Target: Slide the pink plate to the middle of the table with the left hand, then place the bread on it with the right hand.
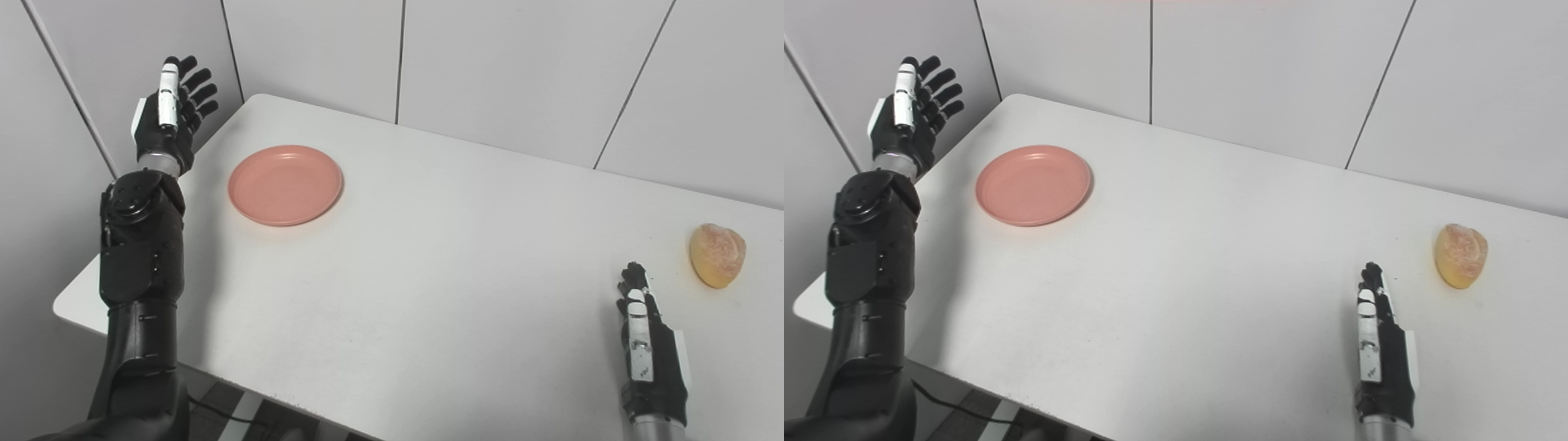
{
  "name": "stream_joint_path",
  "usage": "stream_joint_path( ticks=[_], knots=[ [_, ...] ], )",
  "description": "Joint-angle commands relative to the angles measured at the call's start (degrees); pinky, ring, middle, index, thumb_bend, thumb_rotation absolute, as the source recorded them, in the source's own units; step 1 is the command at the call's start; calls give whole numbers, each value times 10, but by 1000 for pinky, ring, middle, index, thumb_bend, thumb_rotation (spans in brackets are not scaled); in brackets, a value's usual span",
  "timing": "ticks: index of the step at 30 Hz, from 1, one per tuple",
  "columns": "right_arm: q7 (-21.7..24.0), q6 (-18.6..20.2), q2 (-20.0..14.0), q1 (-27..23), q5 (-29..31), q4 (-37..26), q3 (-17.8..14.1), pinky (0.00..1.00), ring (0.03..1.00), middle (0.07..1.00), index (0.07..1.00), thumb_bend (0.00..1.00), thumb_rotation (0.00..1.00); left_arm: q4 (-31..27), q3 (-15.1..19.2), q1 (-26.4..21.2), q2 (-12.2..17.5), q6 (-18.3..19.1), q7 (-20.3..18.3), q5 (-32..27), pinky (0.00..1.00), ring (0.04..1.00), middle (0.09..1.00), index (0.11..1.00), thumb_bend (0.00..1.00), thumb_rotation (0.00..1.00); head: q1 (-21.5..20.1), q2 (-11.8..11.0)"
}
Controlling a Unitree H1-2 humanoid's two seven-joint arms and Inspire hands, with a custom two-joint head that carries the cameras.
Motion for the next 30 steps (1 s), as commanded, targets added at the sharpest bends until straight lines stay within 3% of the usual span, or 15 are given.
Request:
stream_joint_path(
  ticks=[1,19,30],
  knots=[
    [0,-23,0,-11,3,-12,-2,993,970,952,939,116,1000,-6,-3,-14,16,-29,3,1,839,856,857,850,361,1000,1,1],
    [1,-25,-1,-11,9,-11,-7,992,968,950,936,127,1000,45,-23,-5,0,-49,4,-2,847,858,863,853,360,984,-1,7],
    [3,-33,-10,-13,7,-6,-5,989,966,946,934,124,1000,108,-25,4,12,-79,-7,-4,862,860,868,851,355,985,1,9]
  ],
)
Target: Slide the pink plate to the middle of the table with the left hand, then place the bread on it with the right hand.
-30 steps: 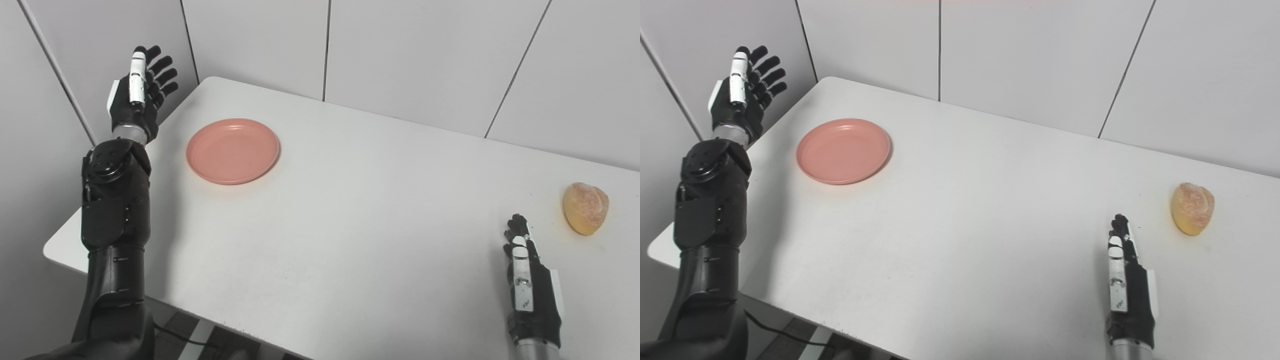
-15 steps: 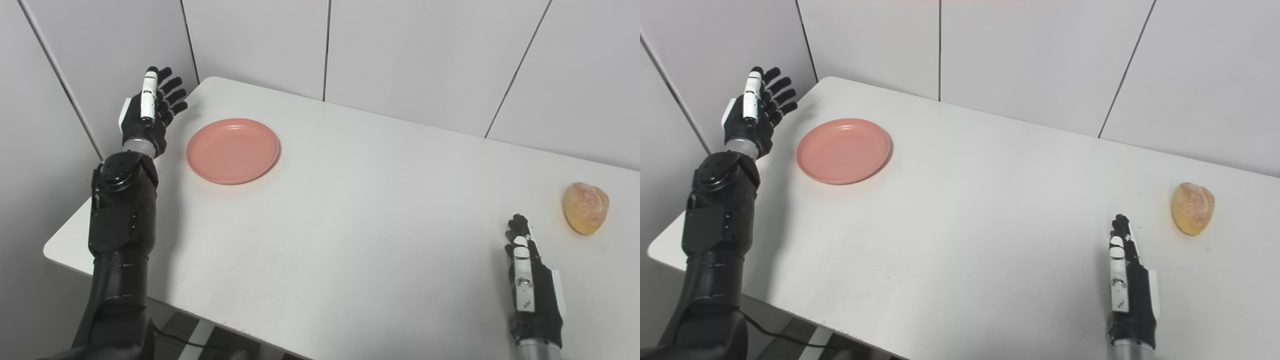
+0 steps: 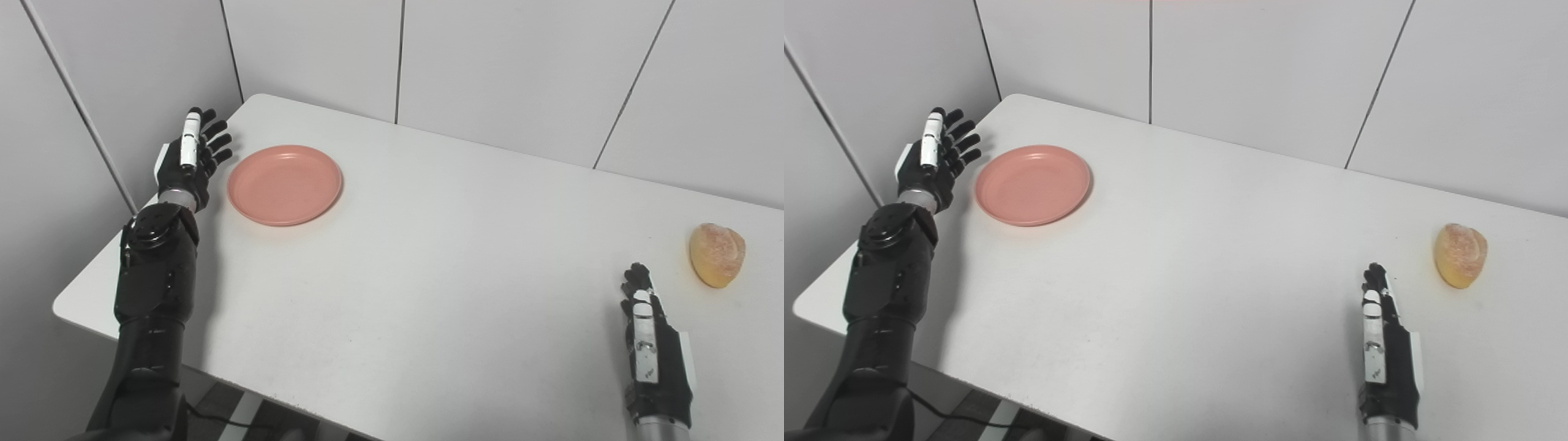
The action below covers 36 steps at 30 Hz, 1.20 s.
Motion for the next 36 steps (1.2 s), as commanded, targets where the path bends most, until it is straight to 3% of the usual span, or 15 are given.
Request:
stream_joint_path(
  ticks=[1,12,20,29,36],
  knots=[
    [2,-29,-2,-12,-3,-8,-1,985,964,945,934,125,1000,0,-1,-17,21,-34,-5,-1,869,864,873,856,357,993,0,2],
    [0,-28,0,-12,-1,-10,-1,980,960,944,932,130,1000,37,-8,-12,24,-53,-13,-3,873,874,879,868,362,1000,0,2],
    [1,-32,-1,-16,-2,-4,1,976,960,944,930,121,1000,42,-22,-4,6,-53,-15,-6,855,878,883,864,339,1000,-2,1],
    [1,-28,2,-15,-1,-7,2,982,962,946,934,117,1000,38,-62,2,-7,-54,-30,-1,877,894,893,877,335,1000,-8,5],
    [-2,-13,5,-13,-8,-17,6,981,962,947,936,120,1000,36,-101,-2,-16,-51,-37,13,835,872,876,864,338,1000,-16,7]
  ],
)
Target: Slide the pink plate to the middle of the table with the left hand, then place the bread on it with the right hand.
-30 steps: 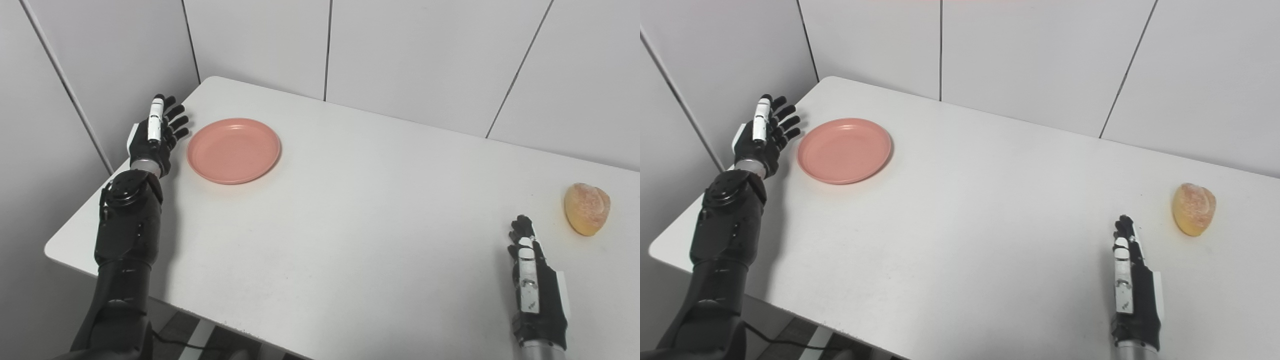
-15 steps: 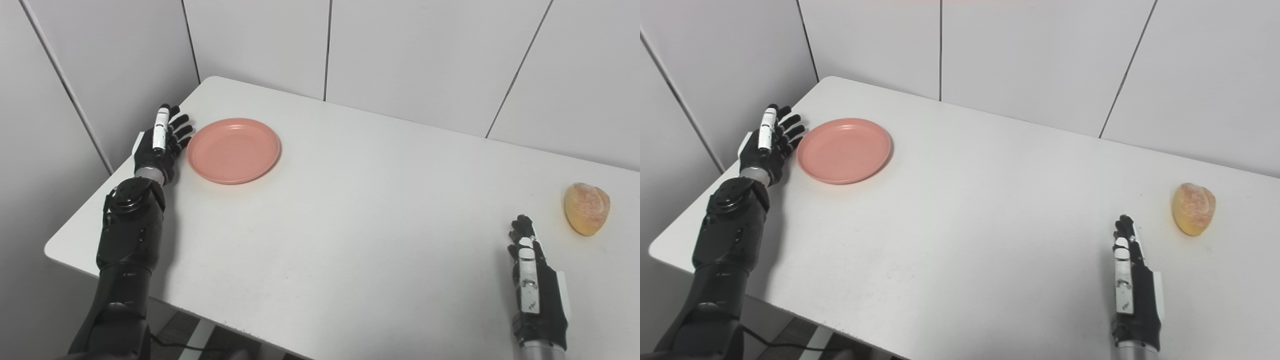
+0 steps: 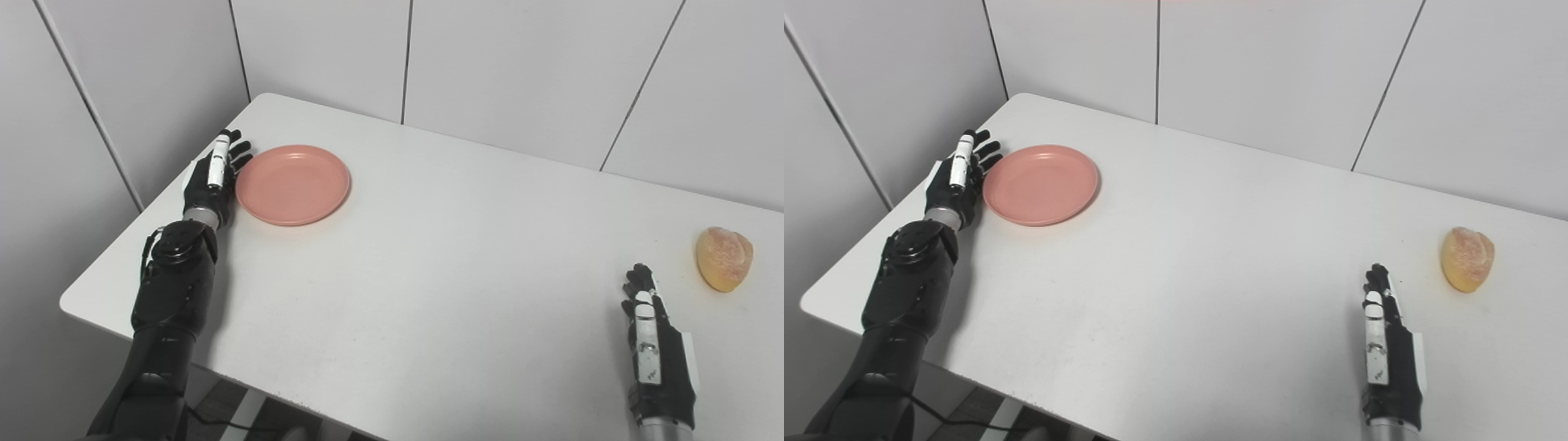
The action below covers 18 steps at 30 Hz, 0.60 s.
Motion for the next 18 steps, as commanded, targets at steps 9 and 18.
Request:
stream_joint_path(
  ticks=[9,18],
  knots=[
    [-4,1,15,-11,-9,-28,4,986,971,955,945,113,1000,-12,-63,-22,-20,6,-30,9,844,874,882,866,334,1000,-15,5],
    [-9,12,15,-4,-48,-46,13,926,936,932,922,93,1000,-29,-95,-30,-31,24,-44,9,873,869,876,863,350,1000,-32,15]
  ],
)
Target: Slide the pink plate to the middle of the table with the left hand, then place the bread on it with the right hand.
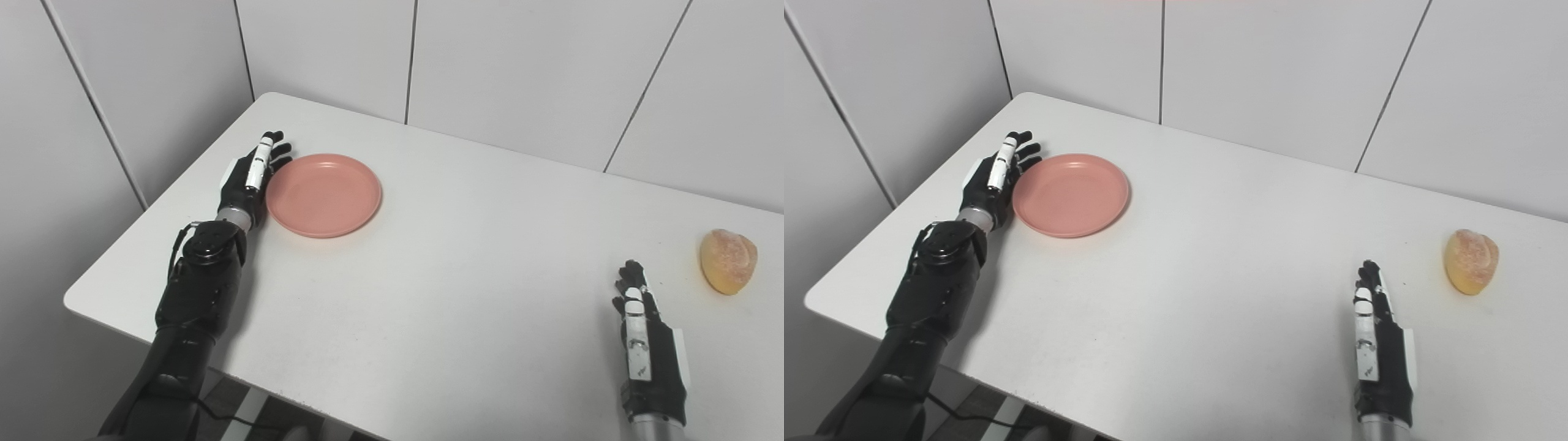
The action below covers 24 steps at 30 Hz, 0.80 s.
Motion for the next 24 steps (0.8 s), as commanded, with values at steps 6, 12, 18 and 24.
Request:
stream_joint_path(
  ticks=[6,12,18,24],
  knots=[
    [-6,15,6,-9,-21,-27,5,909,927,927,915,99,1000,-24,-55,-26,-20,24,-36,17,870,860,872,861,356,1000,-11,7],
    [-10,22,12,-8,-33,-31,9,897,924,923,910,137,1000,-26,-76,-33,-32,30,-46,25,858,864,878,864,371,1000,-20,15],
    [-13,36,18,-8,-37,-41,12,892,924,919,906,119,1000,-47,-109,-38,-46,49,-60,36,872,867,882,869,379,999,-28,21],
    [-12,49,26,-8,-36,-49,14,910,935,930,917,99,1000,-70,-143,-40,-64,69,-81,40,869,876,888,869,372,1000,-44,29]
  ],
)
